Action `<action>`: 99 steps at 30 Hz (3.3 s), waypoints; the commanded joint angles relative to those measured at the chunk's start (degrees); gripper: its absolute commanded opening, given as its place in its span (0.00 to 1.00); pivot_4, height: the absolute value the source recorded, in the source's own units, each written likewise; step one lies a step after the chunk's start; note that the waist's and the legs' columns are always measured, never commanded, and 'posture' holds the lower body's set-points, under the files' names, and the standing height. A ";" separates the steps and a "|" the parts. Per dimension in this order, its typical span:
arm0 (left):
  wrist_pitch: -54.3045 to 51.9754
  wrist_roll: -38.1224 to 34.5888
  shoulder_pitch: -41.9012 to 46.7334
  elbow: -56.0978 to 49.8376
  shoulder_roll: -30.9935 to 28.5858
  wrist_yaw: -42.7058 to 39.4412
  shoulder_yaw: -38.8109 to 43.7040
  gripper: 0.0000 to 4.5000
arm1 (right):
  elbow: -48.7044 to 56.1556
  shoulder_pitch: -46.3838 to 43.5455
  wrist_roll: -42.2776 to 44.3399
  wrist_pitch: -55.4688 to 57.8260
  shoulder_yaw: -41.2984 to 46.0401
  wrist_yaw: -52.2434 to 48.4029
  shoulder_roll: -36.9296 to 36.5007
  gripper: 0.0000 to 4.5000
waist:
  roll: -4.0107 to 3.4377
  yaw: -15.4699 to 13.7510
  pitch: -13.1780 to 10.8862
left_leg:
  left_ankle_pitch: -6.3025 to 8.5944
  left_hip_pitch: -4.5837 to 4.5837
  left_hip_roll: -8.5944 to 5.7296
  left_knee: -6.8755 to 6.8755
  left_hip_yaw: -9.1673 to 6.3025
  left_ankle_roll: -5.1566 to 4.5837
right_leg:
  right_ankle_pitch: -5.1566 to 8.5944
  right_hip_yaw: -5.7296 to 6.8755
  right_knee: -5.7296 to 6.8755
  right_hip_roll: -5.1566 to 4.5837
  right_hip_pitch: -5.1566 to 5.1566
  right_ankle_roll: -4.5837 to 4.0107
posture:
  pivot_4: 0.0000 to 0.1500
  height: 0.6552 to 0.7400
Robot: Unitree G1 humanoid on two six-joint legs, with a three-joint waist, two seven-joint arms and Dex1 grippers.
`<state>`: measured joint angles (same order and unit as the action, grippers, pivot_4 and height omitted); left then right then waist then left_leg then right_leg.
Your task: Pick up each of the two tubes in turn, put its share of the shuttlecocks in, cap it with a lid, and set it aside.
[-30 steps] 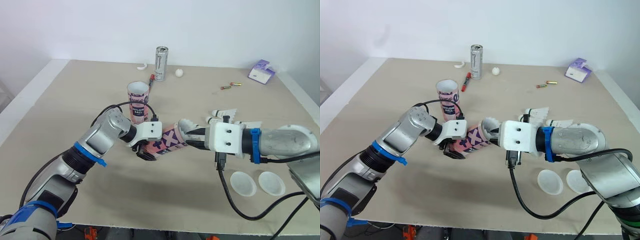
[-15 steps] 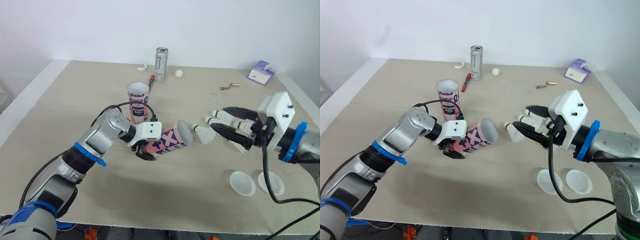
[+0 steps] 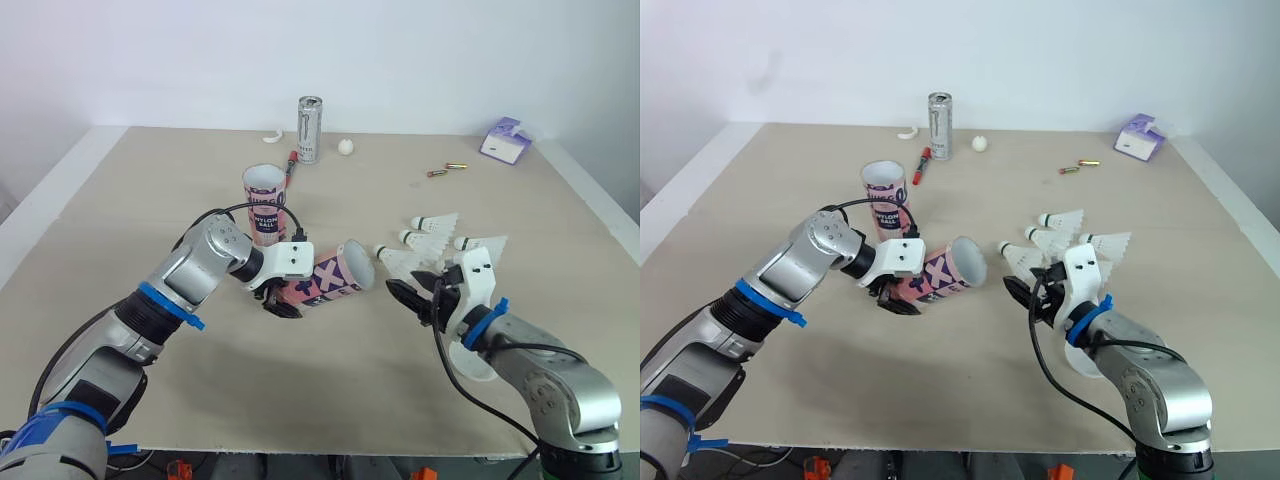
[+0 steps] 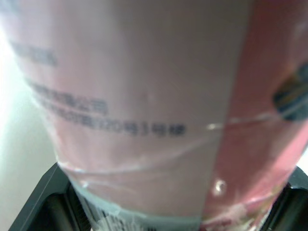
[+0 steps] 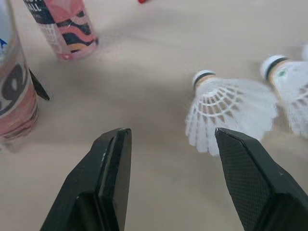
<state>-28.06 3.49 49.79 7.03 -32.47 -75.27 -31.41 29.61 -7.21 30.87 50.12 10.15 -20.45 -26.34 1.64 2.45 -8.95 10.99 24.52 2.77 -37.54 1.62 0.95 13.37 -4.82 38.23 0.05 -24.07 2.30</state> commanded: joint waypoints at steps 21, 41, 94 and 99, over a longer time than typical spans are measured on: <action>-1.80 0.61 -1.39 -3.40 0.31 2.28 0.65 0.82 | -21.32 -14.34 -5.90 -8.35 -1.98 1.30 5.45 0.55 | -0.04 0.12 -0.03 | 0.00 0.12 -0.05 0.08 0.01 0.00 | 0.06 -0.06 -0.03 0.00 -0.10 0.05 | 1.00 1.00; -0.98 0.54 -1.00 -1.65 1.22 3.14 0.66 0.82 | -4.88 -14.50 -4.72 -4.87 -2.18 -2.36 -0.53 0.01 | -0.06 0.07 -0.04 | 0.00 0.14 -0.08 0.08 0.01 0.00 | 0.06 -0.08 -0.03 -0.03 -0.10 0.08 | 1.00 1.00; 0.10 0.42 -0.80 -1.51 2.27 2.48 0.74 0.82 | -0.83 13.90 6.75 -15.19 25.33 -11.09 -8.83 0.98 | -0.08 -1.16 -0.04 | 0.01 0.30 -0.24 0.09 -0.03 0.01 | 0.25 -0.03 -0.15 -0.23 -0.09 0.22 | 1.00 1.00; 0.58 0.08 -0.40 -1.63 3.36 2.43 0.74 0.82 | -7.42 15.05 5.72 -15.17 23.29 -14.75 -10.75 0.98 | -0.10 -1.14 -0.05 | 0.00 0.17 -0.23 0.09 -0.02 0.00 | 0.18 -0.04 -0.14 -0.21 -0.03 0.18 | 1.00 1.00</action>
<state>-28.13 3.65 48.60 5.87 -29.99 -72.82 -30.75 25.16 7.61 36.92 35.84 34.02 -32.51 -35.46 1.54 1.31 -9.00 10.99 24.68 2.54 -37.45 1.60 0.95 13.54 -4.86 38.10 -0.16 -24.08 2.48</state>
